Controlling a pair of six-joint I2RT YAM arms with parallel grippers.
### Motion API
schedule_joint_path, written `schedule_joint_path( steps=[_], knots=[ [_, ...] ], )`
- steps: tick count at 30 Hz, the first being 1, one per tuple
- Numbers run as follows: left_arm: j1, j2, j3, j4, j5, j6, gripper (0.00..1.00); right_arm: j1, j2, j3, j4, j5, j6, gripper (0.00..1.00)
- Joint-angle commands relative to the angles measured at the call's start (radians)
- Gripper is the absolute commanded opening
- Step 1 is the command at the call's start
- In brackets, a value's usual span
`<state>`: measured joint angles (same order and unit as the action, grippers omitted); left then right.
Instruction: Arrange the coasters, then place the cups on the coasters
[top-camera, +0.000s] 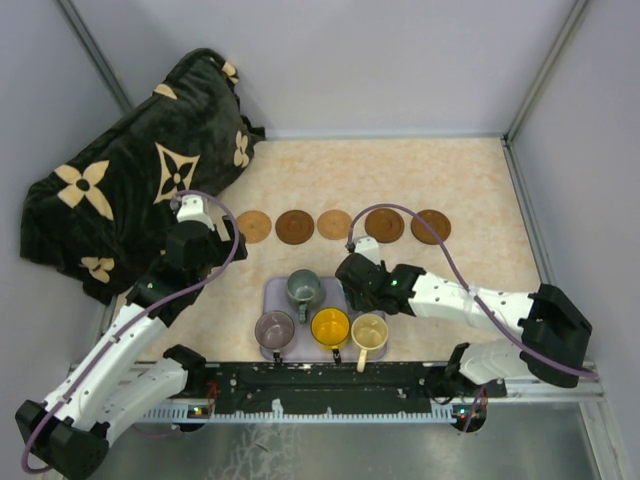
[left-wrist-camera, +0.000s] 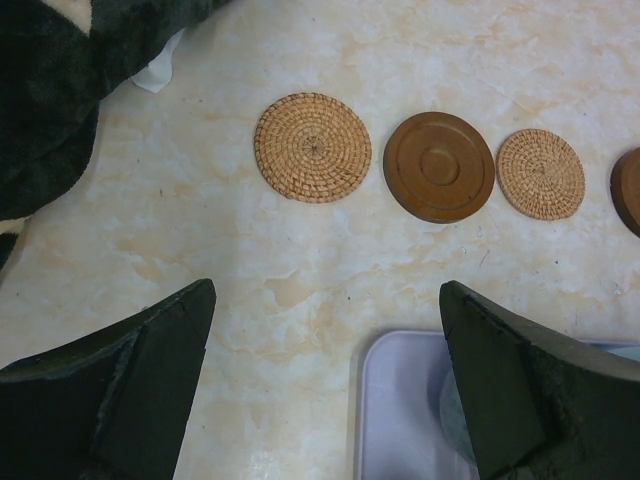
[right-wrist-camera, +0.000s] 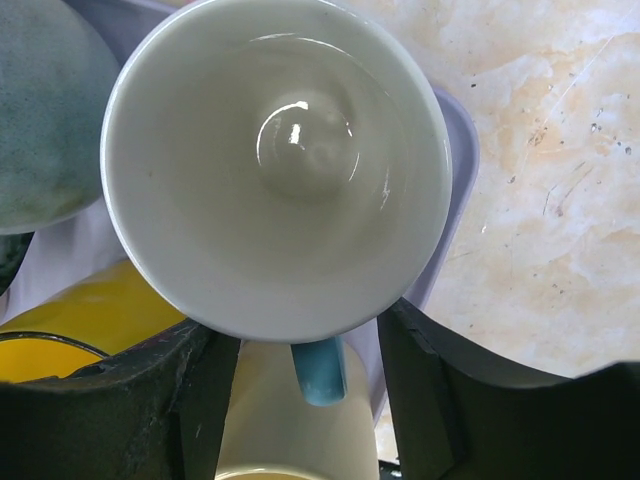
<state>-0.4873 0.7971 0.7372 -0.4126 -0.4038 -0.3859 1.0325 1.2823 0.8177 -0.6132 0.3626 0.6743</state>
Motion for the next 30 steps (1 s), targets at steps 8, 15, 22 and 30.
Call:
schedule_joint_path(
  steps=[8, 15, 22, 30],
  knots=[
    [0.003, -0.007, -0.009, 0.011, -0.004, -0.006, 0.99, 0.005, 0.021, 0.004, 0.014, 0.059, 0.022, 0.45],
    [0.002, -0.005, -0.010, 0.014, 0.001, -0.005, 0.99, 0.005, 0.032, 0.007, 0.010, 0.057, 0.031, 0.25],
    [0.003, -0.001, -0.009, 0.018, 0.005, -0.002, 0.99, 0.005, 0.056, 0.023, -0.006, 0.067, 0.030, 0.00],
    [0.003, 0.001, -0.008, 0.015, 0.008, 0.001, 0.99, 0.005, -0.006, 0.029, 0.015, 0.152, 0.040, 0.00]
  ],
)
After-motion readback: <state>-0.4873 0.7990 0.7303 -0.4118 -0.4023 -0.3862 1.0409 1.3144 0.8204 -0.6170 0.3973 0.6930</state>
